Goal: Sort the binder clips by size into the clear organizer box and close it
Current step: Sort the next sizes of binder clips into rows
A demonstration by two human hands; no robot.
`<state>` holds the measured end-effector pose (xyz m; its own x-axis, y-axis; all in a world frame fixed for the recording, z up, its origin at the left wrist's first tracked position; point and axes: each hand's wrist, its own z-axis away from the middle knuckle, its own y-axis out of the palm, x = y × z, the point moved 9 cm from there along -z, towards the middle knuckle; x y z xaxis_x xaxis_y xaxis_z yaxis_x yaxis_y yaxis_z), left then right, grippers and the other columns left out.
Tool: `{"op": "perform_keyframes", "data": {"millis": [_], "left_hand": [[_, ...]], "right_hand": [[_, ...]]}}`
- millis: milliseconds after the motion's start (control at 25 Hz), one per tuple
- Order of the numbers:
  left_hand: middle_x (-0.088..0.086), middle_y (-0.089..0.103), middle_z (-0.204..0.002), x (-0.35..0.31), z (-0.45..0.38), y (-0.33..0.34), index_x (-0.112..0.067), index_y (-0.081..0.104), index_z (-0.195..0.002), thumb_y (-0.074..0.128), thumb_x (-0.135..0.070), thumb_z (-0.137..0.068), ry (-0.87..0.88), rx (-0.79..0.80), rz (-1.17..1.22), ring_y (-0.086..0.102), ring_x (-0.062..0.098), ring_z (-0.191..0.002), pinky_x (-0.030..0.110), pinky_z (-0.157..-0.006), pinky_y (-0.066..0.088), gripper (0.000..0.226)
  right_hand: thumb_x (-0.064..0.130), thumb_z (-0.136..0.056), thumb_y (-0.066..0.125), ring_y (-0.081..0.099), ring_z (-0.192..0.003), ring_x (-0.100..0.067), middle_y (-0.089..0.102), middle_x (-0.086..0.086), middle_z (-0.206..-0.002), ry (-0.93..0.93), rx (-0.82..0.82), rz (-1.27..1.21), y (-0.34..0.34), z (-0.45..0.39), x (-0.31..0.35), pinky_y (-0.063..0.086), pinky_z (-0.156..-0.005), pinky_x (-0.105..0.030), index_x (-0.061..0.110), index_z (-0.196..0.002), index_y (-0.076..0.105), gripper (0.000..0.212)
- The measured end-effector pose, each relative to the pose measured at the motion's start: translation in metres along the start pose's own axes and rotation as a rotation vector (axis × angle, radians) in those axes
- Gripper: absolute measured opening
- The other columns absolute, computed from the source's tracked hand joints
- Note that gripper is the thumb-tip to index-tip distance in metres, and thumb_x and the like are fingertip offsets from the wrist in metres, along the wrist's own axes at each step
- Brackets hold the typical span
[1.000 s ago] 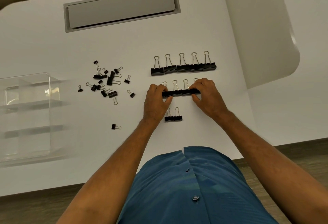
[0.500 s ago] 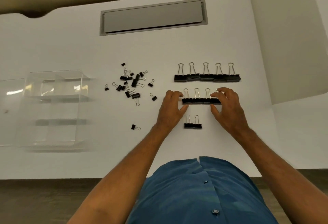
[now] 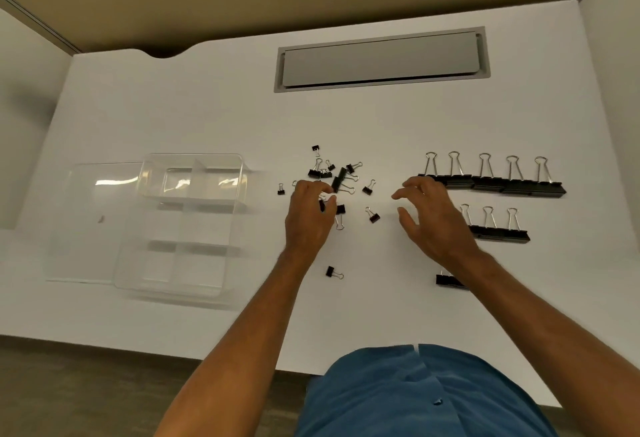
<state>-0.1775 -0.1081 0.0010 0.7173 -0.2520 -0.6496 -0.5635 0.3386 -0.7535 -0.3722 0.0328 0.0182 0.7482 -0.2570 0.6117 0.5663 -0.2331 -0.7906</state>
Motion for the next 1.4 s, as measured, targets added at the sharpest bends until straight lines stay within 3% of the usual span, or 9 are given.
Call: {"op": "perform_keyframes", "data": {"millis": [240,360,480,640,840,1080,1280,1400], "left_hand": [[-0.007,0.054,-0.116,0.030,-0.046,-0.022,-0.024,0.063,-0.110,0.064,-0.025,-0.092,-0.017,0.043,-0.035,0.052,0.007,-0.104,0.014,-0.075,0.041,0.019],[-0.003,0.054,-0.118,0.037,-0.069,-0.016,-0.023,0.062,-0.115,0.065,-0.026,-0.091,0.010,0.099,-0.062,0.053,0.014,-0.111,0.029,-0.083,0.051,0.024],[0.001,0.055,-0.118,0.043,-0.083,-0.008,-0.020,0.061,-0.119,0.068,-0.026,-0.090,0.039,0.179,-0.114,0.051,0.019,-0.112,0.035,-0.085,0.051,0.031],[0.005,0.055,-0.114,0.044,-0.090,-0.002,-0.016,0.062,-0.117,0.071,-0.024,-0.090,0.103,0.212,-0.138,0.050,0.022,-0.109,0.036,-0.083,0.051,0.029],[0.004,0.055,-0.109,0.048,-0.090,-0.003,-0.016,0.064,-0.108,0.072,-0.022,-0.088,0.143,0.201,-0.117,0.049,0.021,-0.103,0.033,-0.080,0.050,0.023],[0.003,0.056,-0.107,0.052,-0.074,-0.009,-0.015,0.064,-0.107,0.073,-0.021,-0.088,0.187,0.167,-0.091,0.049,0.019,-0.100,0.031,-0.081,0.048,0.022],[0.005,0.058,-0.111,0.056,-0.064,-0.011,-0.015,0.064,-0.112,0.073,-0.020,-0.087,0.169,0.155,-0.167,0.051,0.023,-0.102,0.040,-0.083,0.052,0.027],[0.005,0.059,-0.112,0.037,-0.051,-0.019,-0.017,0.065,-0.113,0.068,-0.020,-0.090,0.228,0.088,-0.178,0.054,0.024,-0.101,0.041,-0.081,0.051,0.024]], "right_hand": [[0.022,-0.094,0.063,0.049,-0.118,-0.016,0.049,0.005,-0.132,0.020,0.108,0.001,0.053,-0.044,0.047,0.052,-0.075,-0.033,0.022,-0.131,0.054,0.038],[0.026,-0.094,0.063,0.047,-0.120,-0.019,0.048,0.002,-0.133,0.094,0.116,0.025,0.074,-0.063,0.056,0.047,-0.075,-0.032,0.021,-0.135,0.051,0.043],[0.028,-0.094,0.065,0.050,-0.118,-0.020,0.050,-0.001,-0.129,0.144,0.113,0.054,0.087,-0.075,0.062,0.047,-0.073,-0.031,0.020,-0.136,0.052,0.044],[0.026,-0.094,0.066,0.052,-0.115,-0.021,0.051,-0.002,-0.127,0.167,0.166,0.094,0.107,-0.082,0.065,0.052,-0.074,-0.035,0.019,-0.139,0.051,0.048],[0.018,-0.094,0.063,0.055,-0.106,-0.019,0.054,0.000,-0.120,0.193,0.121,0.086,0.109,-0.087,0.062,0.049,-0.071,-0.032,0.019,-0.127,0.055,0.034],[0.018,-0.089,0.068,0.056,-0.106,-0.019,0.051,0.001,-0.118,0.225,0.130,0.045,0.110,-0.085,0.052,0.055,-0.077,-0.042,0.021,-0.120,0.054,0.034],[0.021,-0.086,0.071,0.055,-0.090,-0.011,0.052,0.006,-0.115,0.305,0.039,-0.170,0.084,-0.075,0.042,0.051,-0.076,-0.028,0.024,-0.115,0.058,0.032],[0.019,-0.084,0.070,0.060,-0.085,-0.009,0.060,0.008,-0.112,0.462,-0.078,-0.360,0.060,-0.056,0.026,0.054,-0.064,-0.022,0.023,-0.113,0.060,0.031]]}}
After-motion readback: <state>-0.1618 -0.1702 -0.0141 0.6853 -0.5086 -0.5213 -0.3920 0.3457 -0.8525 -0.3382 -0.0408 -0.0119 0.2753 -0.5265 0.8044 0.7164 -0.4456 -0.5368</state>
